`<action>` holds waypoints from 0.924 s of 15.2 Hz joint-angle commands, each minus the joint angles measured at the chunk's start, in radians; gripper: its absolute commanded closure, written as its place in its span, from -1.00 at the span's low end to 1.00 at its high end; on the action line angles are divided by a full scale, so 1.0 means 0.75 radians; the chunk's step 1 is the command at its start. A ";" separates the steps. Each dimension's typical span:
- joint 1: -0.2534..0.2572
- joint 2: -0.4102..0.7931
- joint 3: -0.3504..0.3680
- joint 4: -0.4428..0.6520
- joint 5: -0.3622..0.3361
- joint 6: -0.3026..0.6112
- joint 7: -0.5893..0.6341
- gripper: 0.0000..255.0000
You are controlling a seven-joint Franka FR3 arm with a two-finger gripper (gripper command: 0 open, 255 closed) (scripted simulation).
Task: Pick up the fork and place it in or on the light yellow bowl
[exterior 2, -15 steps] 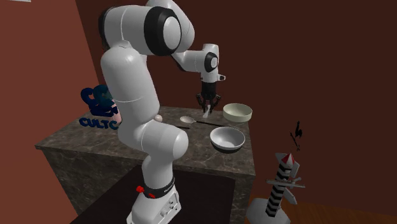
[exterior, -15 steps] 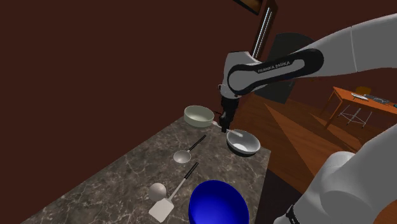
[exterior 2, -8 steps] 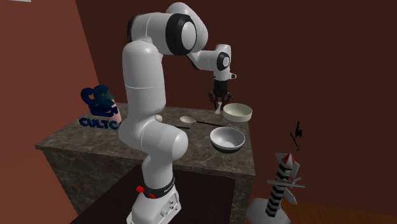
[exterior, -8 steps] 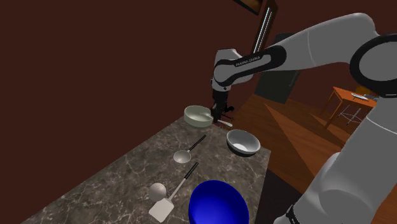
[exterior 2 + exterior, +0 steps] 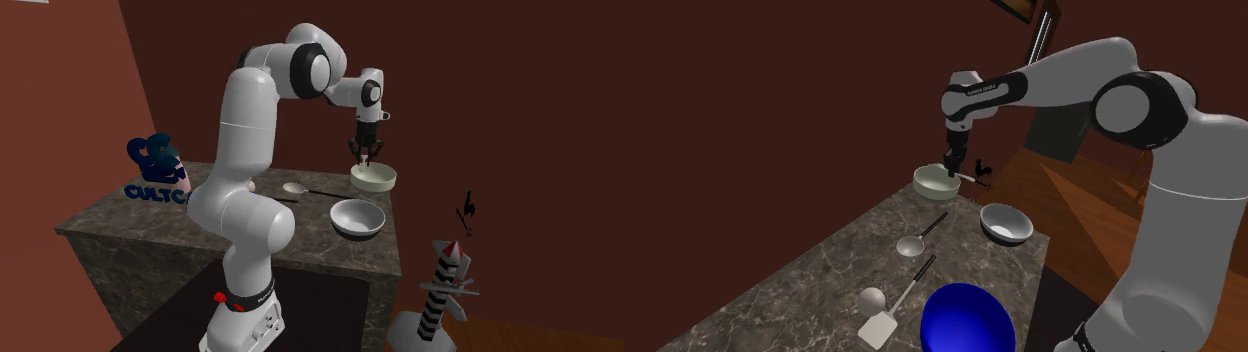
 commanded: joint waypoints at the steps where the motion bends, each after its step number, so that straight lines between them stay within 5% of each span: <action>1: -0.021 0.118 -0.002 0.174 0.017 -0.056 -0.025 1.00; 5: -0.066 0.342 -0.002 0.517 0.044 -0.175 -0.062 1.00; 14: -0.066 0.387 0.003 0.426 0.049 -0.040 -0.060 1.00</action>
